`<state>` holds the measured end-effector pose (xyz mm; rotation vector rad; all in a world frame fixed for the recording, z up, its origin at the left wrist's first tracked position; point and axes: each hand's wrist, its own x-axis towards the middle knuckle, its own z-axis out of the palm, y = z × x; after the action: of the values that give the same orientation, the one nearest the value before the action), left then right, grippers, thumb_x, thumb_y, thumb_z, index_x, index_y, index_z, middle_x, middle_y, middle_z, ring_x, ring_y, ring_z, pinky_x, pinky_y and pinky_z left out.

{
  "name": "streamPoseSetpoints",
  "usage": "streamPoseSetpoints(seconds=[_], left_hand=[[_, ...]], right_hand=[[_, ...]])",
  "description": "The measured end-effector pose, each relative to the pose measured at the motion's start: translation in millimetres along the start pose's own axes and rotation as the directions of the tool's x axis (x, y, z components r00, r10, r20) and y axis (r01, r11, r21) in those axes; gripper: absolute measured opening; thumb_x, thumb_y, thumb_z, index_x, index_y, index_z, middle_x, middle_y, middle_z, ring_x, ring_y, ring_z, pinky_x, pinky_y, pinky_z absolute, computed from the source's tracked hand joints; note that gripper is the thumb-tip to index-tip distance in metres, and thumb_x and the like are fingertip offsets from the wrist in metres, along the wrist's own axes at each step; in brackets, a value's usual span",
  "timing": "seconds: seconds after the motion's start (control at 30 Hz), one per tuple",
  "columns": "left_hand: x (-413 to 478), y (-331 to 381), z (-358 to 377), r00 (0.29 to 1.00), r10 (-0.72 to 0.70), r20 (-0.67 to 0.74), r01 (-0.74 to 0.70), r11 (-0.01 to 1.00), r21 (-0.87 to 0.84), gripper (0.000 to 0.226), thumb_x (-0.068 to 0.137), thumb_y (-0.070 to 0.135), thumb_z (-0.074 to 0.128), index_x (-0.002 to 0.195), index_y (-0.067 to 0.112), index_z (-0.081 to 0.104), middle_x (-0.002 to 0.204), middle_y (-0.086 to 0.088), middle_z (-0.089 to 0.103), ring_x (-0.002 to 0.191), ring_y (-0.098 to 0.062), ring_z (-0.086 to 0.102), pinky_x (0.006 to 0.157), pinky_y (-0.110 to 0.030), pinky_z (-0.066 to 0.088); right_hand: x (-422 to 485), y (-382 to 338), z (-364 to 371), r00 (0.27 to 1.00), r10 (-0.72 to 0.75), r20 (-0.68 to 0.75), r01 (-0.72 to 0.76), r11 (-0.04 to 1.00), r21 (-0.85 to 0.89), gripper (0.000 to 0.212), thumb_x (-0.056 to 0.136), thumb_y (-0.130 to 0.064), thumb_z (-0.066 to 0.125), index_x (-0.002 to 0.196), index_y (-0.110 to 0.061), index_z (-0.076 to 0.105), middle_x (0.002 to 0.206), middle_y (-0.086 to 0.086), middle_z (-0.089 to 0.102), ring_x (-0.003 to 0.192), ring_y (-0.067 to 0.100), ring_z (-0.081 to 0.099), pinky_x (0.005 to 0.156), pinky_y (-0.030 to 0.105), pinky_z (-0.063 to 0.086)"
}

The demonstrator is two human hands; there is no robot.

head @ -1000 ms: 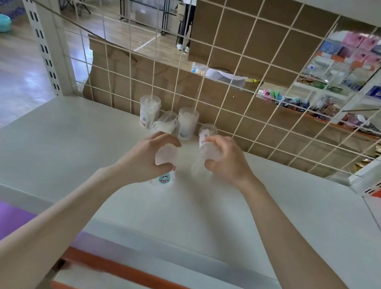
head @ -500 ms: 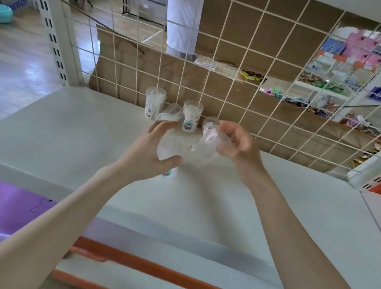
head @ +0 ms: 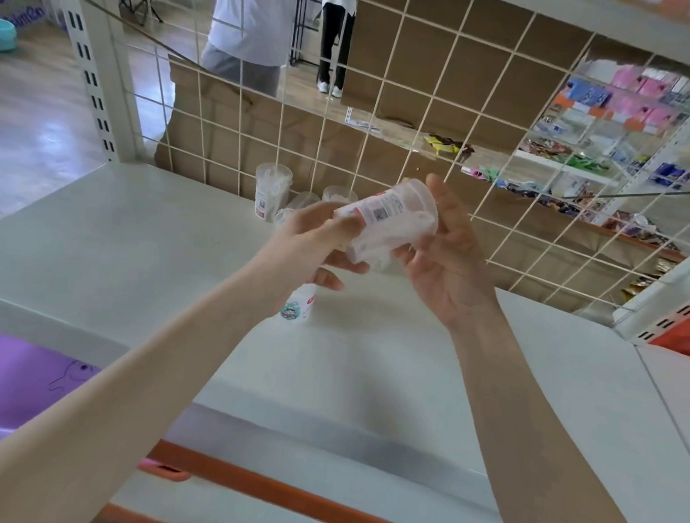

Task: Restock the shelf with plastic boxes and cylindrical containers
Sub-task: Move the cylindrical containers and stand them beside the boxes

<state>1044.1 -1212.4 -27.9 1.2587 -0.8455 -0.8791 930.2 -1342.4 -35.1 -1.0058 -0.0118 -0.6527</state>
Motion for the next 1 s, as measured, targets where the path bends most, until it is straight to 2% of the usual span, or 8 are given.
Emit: streamPoseSetpoints(seconds=[0.07,0.23,0.37,0.5,0.63,0.73,0.83,1.0], left_hand=[[-1.1,-5.0,0.2,0.992,0.097,-0.083,-0.093,0.994,0.051,0.028,0.077,0.02,0.068,0.101,0.028,0.056,0.09,0.001,0.065,0.072,-0.009,0.064,0.055,-0.021,0.052],[-5.6,-14.2,0.6,0.932,0.34,-0.125,-0.288,0.905,0.314,0.042,0.079,0.003,0.067,0.102,0.034,0.048,0.1,0.011,0.056,0.082,0.006,0.06,0.063,-0.011,0.049],[-5.8,-21.3,1.0,0.927,0.365,-0.083,-0.289,0.838,0.463,0.052,0.075,0.012,0.072,0.12,0.022,0.047,0.101,0.02,0.053,0.088,0.004,0.058,0.066,-0.016,0.05],[-6.5,-26.0,-5.1,0.912,0.404,-0.074,-0.281,0.745,0.605,0.067,0.065,0.034,0.066,0.127,0.017,0.047,0.116,0.008,0.052,0.102,-0.005,0.05,0.08,-0.015,0.041],[-8.9,-35.5,-16.9,0.903,0.395,-0.167,-0.181,0.704,0.687,0.062,0.074,0.032,0.072,0.129,0.017,0.047,0.127,0.002,0.047,0.108,-0.011,0.045,0.082,-0.019,0.032],[-10.8,-45.0,-25.3,0.914,0.33,-0.234,-0.057,0.678,0.733,0.059,0.079,0.031,0.068,0.132,0.02,0.044,0.134,0.0,0.042,0.12,-0.018,0.041,0.086,-0.019,0.026],[-11.5,-53.8,-31.9,0.937,0.217,-0.274,0.058,0.677,0.734,0.068,0.079,0.036,0.067,0.137,0.021,0.036,0.139,-0.004,0.036,0.128,-0.024,0.035,0.094,-0.026,0.026],[-14.0,-68.5,-31.4,0.96,0.089,-0.264,0.15,0.635,0.758,0.082,0.074,0.041,0.068,0.142,0.024,0.025,0.141,-0.005,0.03,0.129,-0.026,0.035,0.093,-0.028,0.029]], right_hand=[[-3.3,0.8,0.6,0.993,0.077,-0.085,-0.084,0.993,-0.086,0.067,0.04,-0.01,0.086,0.101,-0.028,0.063,0.106,0.004,0.06,0.095,0.023,0.06,0.073,0.035,0.051],[-6.3,-0.2,8.6,0.963,0.157,-0.22,-0.212,0.943,-0.257,0.026,0.076,-0.018,0.061,0.1,-0.023,0.052,0.095,0.005,0.06,0.089,0.021,0.059,0.068,0.036,0.053],[-1.7,0.3,17.0,0.951,0.093,-0.295,-0.219,0.877,-0.428,0.017,0.091,-0.011,0.052,0.095,-0.027,0.056,0.081,-0.001,0.064,0.085,0.019,0.06,0.062,0.028,0.051],[0.1,0.6,15.6,0.946,0.02,-0.323,-0.181,0.86,-0.477,0.026,0.089,-0.003,0.053,0.093,-0.029,0.057,0.086,-0.002,0.061,0.083,0.016,0.058,0.07,0.029,0.048],[-1.5,0.4,3.9,0.938,-0.082,-0.337,-0.146,0.789,-0.597,0.04,0.08,0.008,0.057,0.094,-0.03,0.058,0.094,-0.006,0.056,0.086,0.012,0.053,0.07,0.024,0.045],[-5.5,3.6,-8.9,0.946,-0.103,-0.307,-0.195,0.577,-0.793,0.047,0.064,-0.004,0.068,0.097,-0.034,0.055,0.103,-0.004,0.055,0.094,0.011,0.052,0.076,0.025,0.048],[-9.9,14.3,-22.8,0.96,-0.069,-0.27,-0.227,0.372,-0.9,0.054,0.068,0.001,0.068,0.108,-0.032,0.052,0.113,-0.003,0.052,0.108,0.014,0.05,0.093,0.033,0.044],[-14.6,29.4,-38.6,0.959,0.034,-0.28,-0.278,0.278,-0.92,0.06,0.073,0.004,0.062,0.126,-0.022,0.05,0.115,-0.007,0.047,0.107,0.008,0.045,0.092,0.025,0.039]])
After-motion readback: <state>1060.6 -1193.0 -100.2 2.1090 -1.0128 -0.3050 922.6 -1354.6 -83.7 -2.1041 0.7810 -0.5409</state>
